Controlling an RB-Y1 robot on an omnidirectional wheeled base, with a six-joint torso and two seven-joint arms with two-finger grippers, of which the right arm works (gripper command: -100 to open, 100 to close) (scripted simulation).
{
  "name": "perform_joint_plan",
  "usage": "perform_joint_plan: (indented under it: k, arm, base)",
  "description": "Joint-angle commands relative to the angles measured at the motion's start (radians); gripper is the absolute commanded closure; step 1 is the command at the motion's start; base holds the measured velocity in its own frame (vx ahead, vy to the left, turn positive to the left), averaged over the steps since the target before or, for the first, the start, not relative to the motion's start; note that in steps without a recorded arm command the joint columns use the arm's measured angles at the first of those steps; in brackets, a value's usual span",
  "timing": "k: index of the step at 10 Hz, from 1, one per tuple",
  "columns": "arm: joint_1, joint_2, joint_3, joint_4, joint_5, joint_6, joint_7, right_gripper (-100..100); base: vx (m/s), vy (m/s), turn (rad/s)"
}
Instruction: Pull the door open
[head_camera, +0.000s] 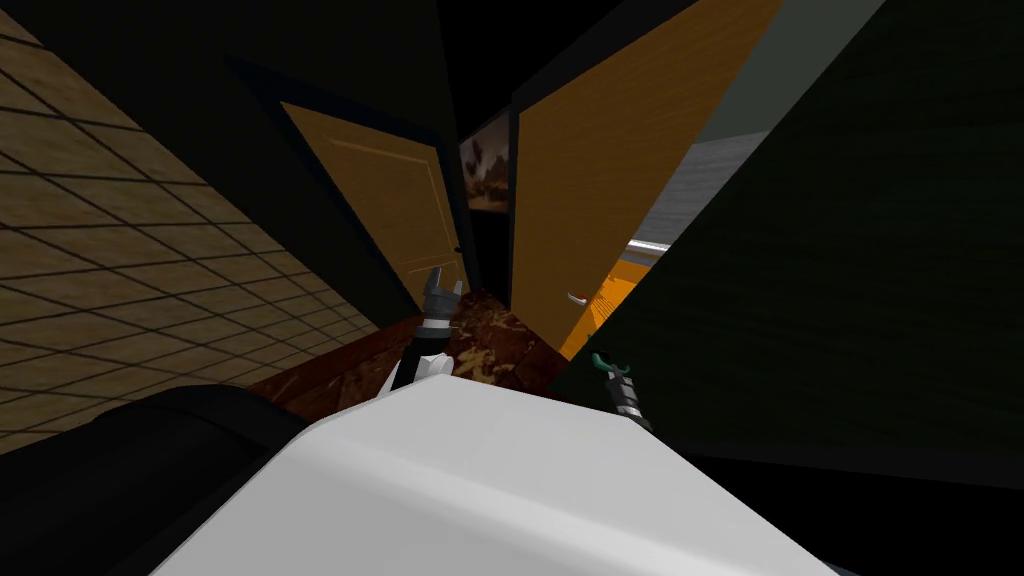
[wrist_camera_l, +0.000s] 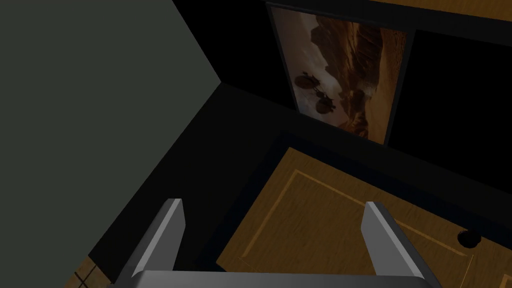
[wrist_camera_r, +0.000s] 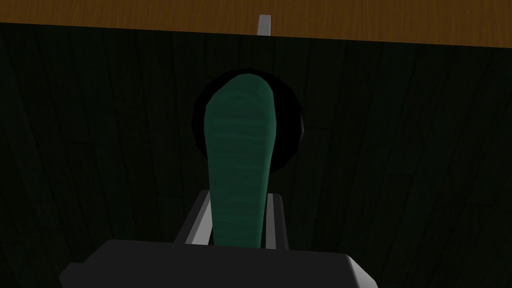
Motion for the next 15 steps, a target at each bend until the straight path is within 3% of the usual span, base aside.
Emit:
perform_joint_plan:
  k: [1,3,4,5,8,9,12,15]
  arm:
    - [0.033,-0.01,0.017,-0.015,0.007,-0.022,-0.02,100]
    - [0.056,-0.027,0.033,-0.016,0.014,-0.053,-0.043,100]
    - [0.038,-0.026,0.024,0.007,0.01,-0.046,-0.035,100]
    - [0.062,-0.036,0.036,0.014,0.015,-0.081,-0.049,100]
    - [0.088,-0.049,0.048,0.02,0.021,-0.125,-0.065,100]
    - [0.109,-0.059,0.058,0.025,0.025,-0.16,-0.077,100]
    - [0.138,-0.073,0.071,0.031,0.031,-0.208,-0.094,100]
    - [0.098,-0.069,0.084,0.055,0.003,-0.182,-0.075,100]
  base:
    - [-0.229,-0.021,0.116]
    - [-0.191,-0.028,0.135]
    - [-0.111,-0.024,0.034]
    - [-0.139,-0.052,0.167]
    - [-0.166,-0.045,0.127]
    - [-0.218,-0.057,0.192]
    - [-0.172,-0.042,0.12]
    - [-0.14,-0.038,0.102]
